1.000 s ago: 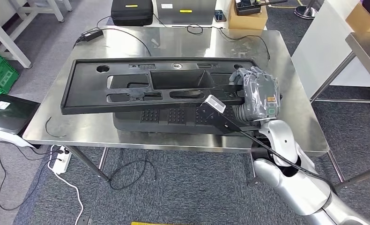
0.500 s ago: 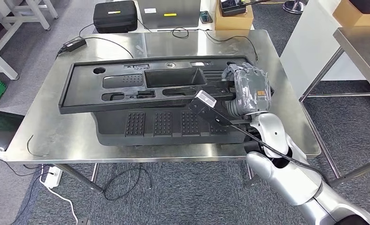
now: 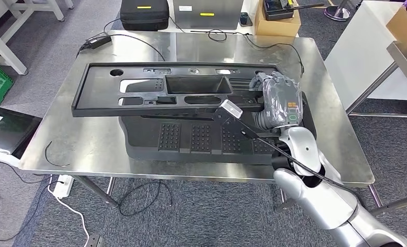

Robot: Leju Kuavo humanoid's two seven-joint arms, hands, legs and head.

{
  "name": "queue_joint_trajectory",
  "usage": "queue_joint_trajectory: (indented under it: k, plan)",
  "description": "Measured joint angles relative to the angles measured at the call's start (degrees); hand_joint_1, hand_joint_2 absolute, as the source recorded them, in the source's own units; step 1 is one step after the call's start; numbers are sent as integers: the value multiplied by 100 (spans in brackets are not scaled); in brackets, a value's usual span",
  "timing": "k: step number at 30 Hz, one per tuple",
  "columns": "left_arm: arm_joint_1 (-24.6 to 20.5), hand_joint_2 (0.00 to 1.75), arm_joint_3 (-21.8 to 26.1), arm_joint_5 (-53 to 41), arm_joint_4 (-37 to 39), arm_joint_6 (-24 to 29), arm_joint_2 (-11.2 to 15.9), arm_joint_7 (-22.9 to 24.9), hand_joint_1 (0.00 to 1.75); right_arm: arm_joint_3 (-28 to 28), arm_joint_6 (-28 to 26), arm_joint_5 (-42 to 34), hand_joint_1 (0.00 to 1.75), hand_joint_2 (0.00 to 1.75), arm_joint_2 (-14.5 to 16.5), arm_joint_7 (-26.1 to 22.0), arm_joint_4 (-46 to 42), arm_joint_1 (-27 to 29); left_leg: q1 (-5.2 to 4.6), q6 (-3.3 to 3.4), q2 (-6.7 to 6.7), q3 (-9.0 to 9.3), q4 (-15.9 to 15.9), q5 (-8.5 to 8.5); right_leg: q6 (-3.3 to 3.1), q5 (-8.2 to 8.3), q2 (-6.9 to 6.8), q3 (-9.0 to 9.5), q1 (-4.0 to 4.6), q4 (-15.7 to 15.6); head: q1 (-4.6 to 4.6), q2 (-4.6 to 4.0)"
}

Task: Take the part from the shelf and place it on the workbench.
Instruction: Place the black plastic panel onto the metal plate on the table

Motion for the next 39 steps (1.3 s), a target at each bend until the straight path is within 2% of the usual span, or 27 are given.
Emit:
queue_joint_trajectory:
  k: [4,8,20,27,34,39]
  plan:
    - [-7,175,-34,-40,0,-37,2,-2,0,34,212,152,175,175,73,59,196,-174,-11,12,4,1,0,4,114,3,-5,0,-19,-10,14,0]
    - [-41,175,-105,-60,-3,-114,2,-2,0,109,346,315,175,175,177,106,586,-399,-11,14,4,8,-10,18,138,11,-12,-2,-16,-10,1,0]
    - [-136,175,-276,-93,-16,-98,2,31,0,386,340,515,175,175,535,13,1833,-990,-11,-11,4,27,-60,52,136,18,-18,-7,-4,-5,-17,0]
    - [-215,175,-342,-67,-28,-93,2,33,0,639,290,596,175,175,1038,-142,2995,-1500,-9,-25,3,32,-73,62,133,17,-24,-11,1,-4,-31,0]
    - [-214,175,-408,-44,-31,-78,2,5,0,783,279,594,175,175,1310,-165,3629,-1664,-5,-26,3,32,-78,62,132,17,-21,-12,3,-4,-32,0]
    - [-209,175,-436,-9,-31,-41,13,-34,0,884,243,639,175,175,1612,-291,4280,-1917,-5,-29,3,32,-81,64,130,18,-21,-14,4,-4,-31,0]
